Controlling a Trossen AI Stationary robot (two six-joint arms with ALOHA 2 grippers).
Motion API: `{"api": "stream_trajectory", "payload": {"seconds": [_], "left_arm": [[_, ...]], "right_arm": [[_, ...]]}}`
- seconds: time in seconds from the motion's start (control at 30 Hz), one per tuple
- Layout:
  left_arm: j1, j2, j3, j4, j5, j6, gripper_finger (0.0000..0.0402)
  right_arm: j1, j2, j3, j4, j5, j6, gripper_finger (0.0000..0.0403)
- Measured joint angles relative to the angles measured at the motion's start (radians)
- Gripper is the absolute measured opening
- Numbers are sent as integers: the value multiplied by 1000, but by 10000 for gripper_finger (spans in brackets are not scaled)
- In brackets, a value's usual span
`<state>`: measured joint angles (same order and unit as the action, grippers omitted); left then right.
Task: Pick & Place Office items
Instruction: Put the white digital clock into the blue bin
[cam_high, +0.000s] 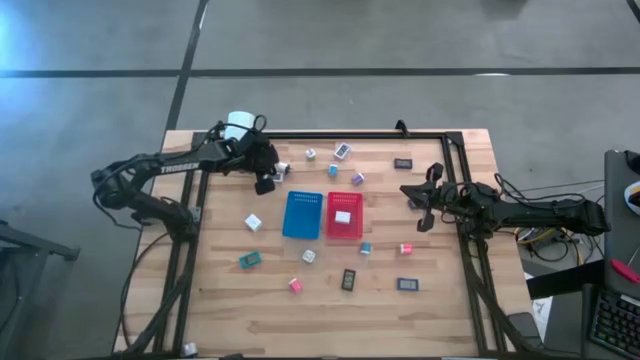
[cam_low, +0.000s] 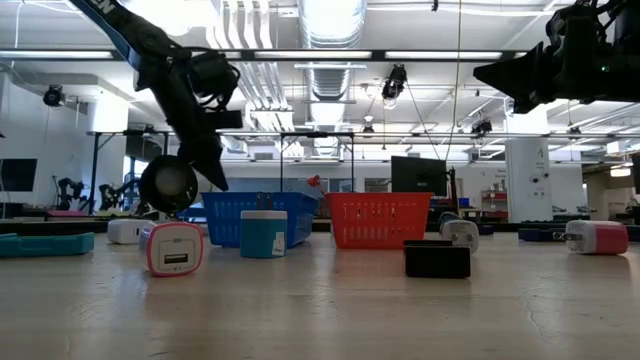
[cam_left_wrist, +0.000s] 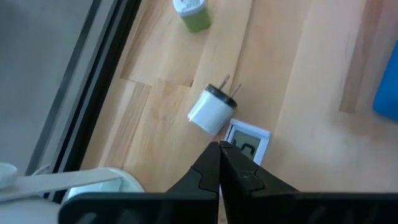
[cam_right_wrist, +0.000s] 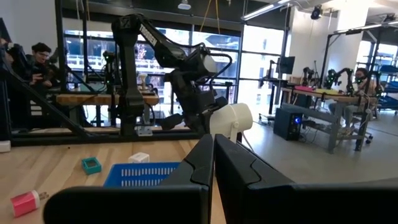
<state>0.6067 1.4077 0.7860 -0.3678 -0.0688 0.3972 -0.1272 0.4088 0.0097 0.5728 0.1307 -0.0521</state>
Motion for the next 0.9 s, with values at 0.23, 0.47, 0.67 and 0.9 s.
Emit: {"api": "stream_trajectory", "payload": {"seconds": [0.23,0.47,0.67,0.9], "left_arm": [[0,20,0,-20,-2,41,6],[1,66,1,-21,-5,36,43],[-2,124,1,-23,-2,75,124],[-7,144,1,-23,-5,103,231]], "right_arm": [[0,0,0,0,0,0,8],[0,0,0,0,0,8,8],[0,0,0,0,0,19,8],[0,0,0,-17,0,17,8]]}}
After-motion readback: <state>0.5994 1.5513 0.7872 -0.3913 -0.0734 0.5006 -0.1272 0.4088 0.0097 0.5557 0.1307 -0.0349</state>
